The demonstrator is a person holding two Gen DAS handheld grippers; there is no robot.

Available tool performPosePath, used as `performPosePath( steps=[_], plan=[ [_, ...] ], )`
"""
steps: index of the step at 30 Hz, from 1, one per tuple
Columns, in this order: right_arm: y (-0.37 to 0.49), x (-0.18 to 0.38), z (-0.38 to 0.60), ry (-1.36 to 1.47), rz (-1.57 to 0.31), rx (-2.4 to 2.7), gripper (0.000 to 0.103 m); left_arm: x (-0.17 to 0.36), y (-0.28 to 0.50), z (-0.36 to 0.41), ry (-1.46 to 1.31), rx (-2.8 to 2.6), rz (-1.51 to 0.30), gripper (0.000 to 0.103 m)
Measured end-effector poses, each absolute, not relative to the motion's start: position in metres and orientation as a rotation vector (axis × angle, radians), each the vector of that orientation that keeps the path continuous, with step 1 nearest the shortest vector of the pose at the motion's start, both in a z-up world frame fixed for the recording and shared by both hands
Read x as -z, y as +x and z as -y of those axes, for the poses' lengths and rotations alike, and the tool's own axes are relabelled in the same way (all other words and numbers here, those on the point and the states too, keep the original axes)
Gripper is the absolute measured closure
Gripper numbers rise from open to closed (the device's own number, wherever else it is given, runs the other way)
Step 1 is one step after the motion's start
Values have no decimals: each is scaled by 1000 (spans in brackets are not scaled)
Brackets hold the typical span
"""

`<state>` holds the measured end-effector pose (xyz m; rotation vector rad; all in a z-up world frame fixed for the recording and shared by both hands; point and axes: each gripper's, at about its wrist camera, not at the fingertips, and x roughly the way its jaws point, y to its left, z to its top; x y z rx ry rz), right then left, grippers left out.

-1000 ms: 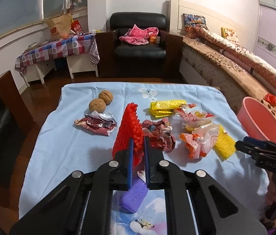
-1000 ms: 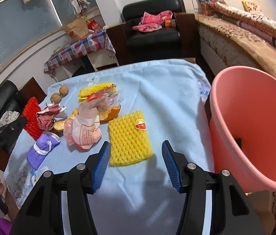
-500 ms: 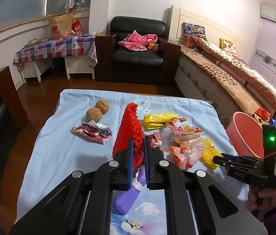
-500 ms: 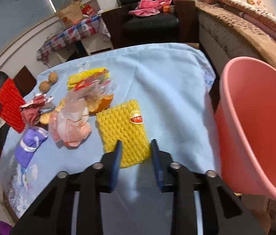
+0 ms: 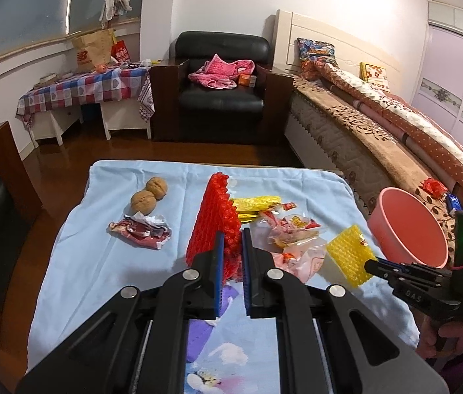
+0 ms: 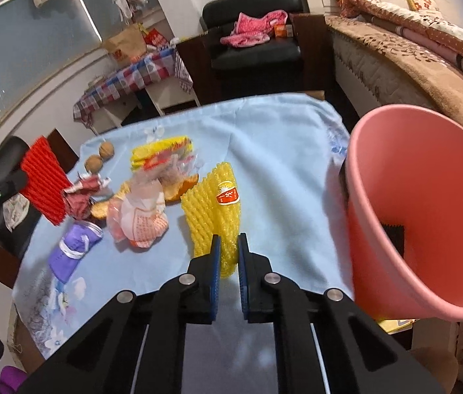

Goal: Collect trash
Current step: 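Carry the red net with the left tool while the right tool carries the yellow net to the bucket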

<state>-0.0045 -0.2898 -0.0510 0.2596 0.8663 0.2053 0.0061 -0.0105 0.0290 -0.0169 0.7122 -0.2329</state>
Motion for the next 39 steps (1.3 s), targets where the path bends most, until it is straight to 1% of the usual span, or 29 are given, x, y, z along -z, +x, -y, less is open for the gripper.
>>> performPosePath(
  steps=[15, 29, 39],
  plan=[
    [-31, 2, 354, 390, -680, -119, 94, -46, 8, 51, -21, 340, -686, 94],
    [-51, -10, 435, 469, -591, 99, 94, -65, 6, 125, 5, 548, -633, 94],
    [-55, 2, 471, 513, -586, 196, 94, -75, 6, 174, 23, 673, -609, 94]
  ],
)
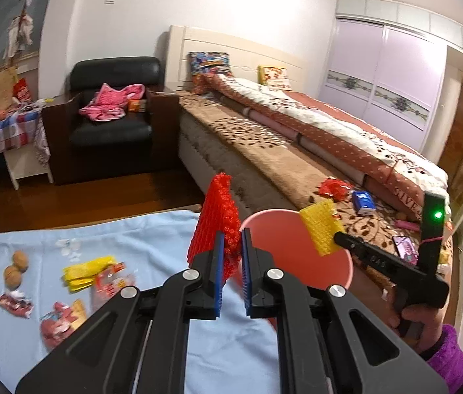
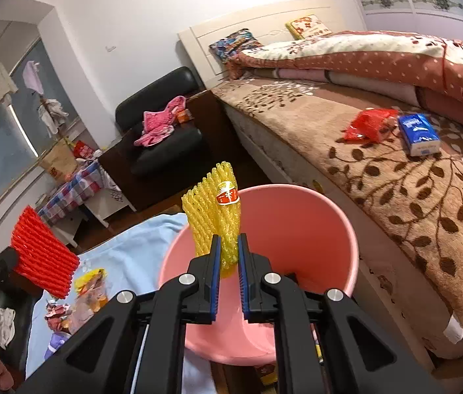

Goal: Collect trash
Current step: 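Carry the red net with the left tool while the right tool carries the yellow net to the bucket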

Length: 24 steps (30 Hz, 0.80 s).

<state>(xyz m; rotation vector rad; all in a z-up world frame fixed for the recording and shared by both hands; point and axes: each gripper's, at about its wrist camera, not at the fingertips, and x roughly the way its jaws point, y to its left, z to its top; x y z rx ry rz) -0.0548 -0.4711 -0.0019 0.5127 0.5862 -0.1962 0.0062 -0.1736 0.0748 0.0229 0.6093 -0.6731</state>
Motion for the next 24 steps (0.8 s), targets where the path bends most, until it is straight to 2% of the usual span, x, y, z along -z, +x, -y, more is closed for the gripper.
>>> performPosePath(
  steps=[11, 24],
  plan=[
    [-55, 22, 487, 530, -619, 255, 93, -74, 10, 228, 30, 810, -619, 94],
    [-54, 36, 496, 546, -647, 269, 93, -46, 20, 277, 60, 872, -703, 94]
  ],
)
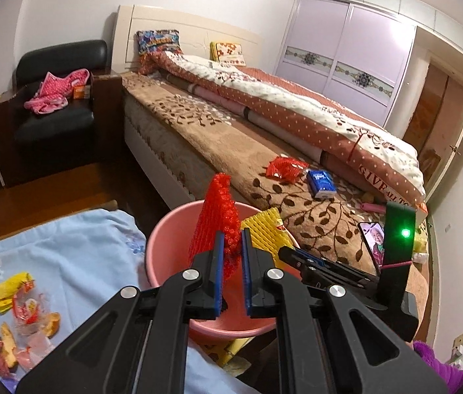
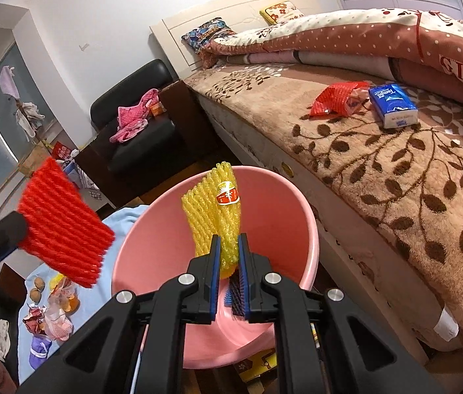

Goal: Collect trash
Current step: 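Carry the red net with the left tool while the right tool carries the yellow net to the bucket, then open the left tool over the bucket while the right tool opens too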

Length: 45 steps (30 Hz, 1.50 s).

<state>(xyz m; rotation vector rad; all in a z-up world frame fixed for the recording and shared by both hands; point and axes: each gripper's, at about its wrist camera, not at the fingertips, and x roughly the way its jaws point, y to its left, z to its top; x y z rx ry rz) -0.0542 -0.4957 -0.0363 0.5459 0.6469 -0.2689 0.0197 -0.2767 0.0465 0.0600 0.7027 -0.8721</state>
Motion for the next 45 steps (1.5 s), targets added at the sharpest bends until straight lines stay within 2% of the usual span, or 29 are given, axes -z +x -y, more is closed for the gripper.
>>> performPosePath(
  steps=[14, 27, 28, 32, 35, 38, 40, 42, 45],
  plan=[
    [-50, 53, 500, 556, -687, 269, 93, -6, 30, 299, 99, 860, -822, 94],
    [-49, 57, 503, 561, -698, 268, 91, 4, 31, 304, 109, 850, -849, 93],
    [-50, 57, 501, 562, -698, 268, 91, 5, 31, 304, 108, 847, -852, 91],
    [-50, 58, 501, 567, -698, 269, 91, 7, 32, 300, 98, 831, -866, 66],
    [-51, 58, 501, 568, -699, 269, 90, 8, 33, 296, 89, 821, -871, 60],
    [-51, 59, 501, 576, -695, 271, 82, 8, 34, 294, 86, 814, -875, 57],
    [-52, 59, 501, 581, -690, 274, 66, 7, 33, 291, 83, 811, -876, 55],
    [-54, 58, 501, 586, -682, 277, 57, 7, 33, 289, 80, 808, -876, 55],
    [-55, 56, 500, 584, -680, 275, 55, 6, 30, 287, 77, 807, -874, 55]
  ],
)
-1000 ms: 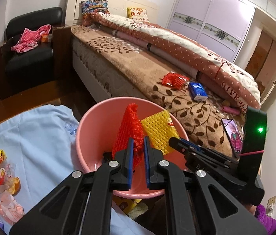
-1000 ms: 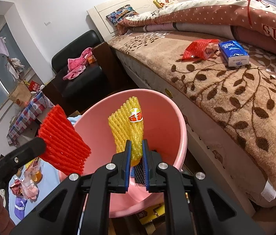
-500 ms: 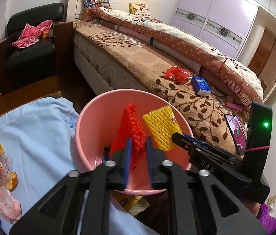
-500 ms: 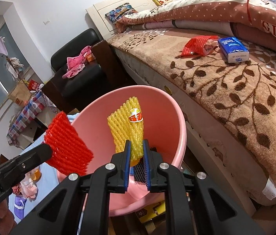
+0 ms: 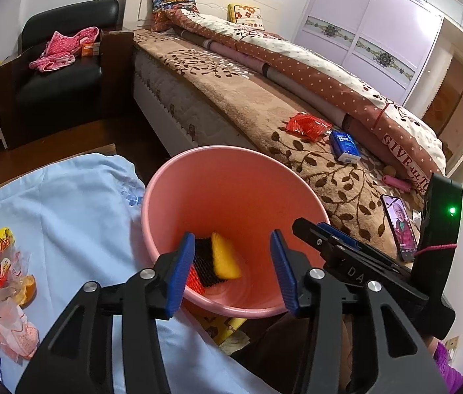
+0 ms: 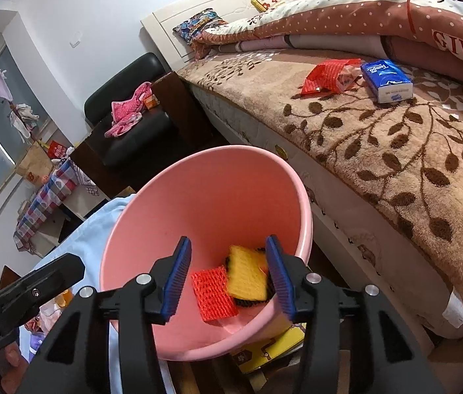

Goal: Collect trash
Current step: 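Open the left tool over the bucket while the right tool opens too, then move both open tools back over the table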

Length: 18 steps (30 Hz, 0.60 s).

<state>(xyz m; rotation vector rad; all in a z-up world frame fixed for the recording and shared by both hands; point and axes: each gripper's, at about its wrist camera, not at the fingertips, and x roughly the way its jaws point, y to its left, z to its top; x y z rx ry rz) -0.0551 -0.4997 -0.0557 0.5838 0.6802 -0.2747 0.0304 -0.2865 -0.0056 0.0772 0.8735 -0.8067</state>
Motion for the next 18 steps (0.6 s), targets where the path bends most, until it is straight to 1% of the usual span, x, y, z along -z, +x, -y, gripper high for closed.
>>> performPosePath(
  steps=[18],
  plan=[
    [-65, 39, 478, 559, -661, 247, 53, -9, 18, 249, 38, 772, -845, 55]
  ],
)
